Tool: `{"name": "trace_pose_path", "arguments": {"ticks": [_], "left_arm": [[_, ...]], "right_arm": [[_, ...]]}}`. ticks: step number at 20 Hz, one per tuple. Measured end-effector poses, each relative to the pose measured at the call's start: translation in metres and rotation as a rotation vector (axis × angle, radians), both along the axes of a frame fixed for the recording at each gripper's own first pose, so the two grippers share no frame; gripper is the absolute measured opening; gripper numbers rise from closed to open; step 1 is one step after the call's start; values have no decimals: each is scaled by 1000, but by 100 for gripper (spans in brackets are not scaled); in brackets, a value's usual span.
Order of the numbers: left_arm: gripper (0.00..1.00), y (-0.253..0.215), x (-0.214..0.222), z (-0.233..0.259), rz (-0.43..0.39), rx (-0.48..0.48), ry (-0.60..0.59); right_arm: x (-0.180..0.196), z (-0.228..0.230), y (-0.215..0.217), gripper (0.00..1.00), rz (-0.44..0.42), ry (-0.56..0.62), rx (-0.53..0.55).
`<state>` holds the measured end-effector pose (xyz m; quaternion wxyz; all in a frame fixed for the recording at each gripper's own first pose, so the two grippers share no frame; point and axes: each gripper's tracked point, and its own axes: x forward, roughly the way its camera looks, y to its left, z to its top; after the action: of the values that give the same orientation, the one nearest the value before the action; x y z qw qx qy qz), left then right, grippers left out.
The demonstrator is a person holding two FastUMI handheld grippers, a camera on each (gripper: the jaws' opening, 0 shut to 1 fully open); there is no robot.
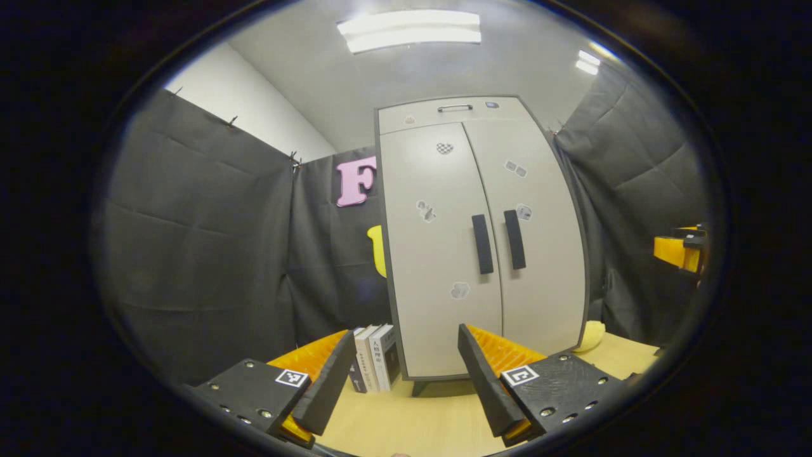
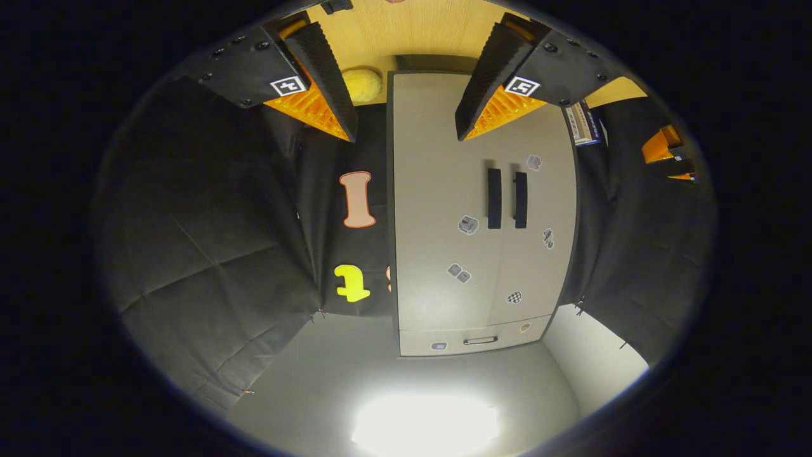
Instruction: Open the right door of the double-door shoe cabinet with the right hand, and open the left door with the left hand.
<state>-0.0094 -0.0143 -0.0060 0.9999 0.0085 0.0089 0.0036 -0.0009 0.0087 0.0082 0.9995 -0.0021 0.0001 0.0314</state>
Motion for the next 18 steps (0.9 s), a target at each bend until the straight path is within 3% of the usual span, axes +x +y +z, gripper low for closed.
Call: {"name": "trace_pose_path", "arguments": {"ticks": [6,9,12,13,14,18], "left_arm": [[94,-13,-9,-4,62,17,9],[94,-15,-10,-6,90,38,16],[94,-15,-10,-11,87,31,26],[94,-14,-8,-12,86,31,25],[94,-15,-6,-13,81,29,19],[94,-6,7,-25,64,11,36]], "right_arm": [[31,12,17,98,96,47,101],[54,15,27,95,126,53,96],[76,26,49,98,159,44,100],[82,30,55,92,166,32,96],[91,36,60,98,165,15,91],[123,49,95,98,189,-13,79]]}}
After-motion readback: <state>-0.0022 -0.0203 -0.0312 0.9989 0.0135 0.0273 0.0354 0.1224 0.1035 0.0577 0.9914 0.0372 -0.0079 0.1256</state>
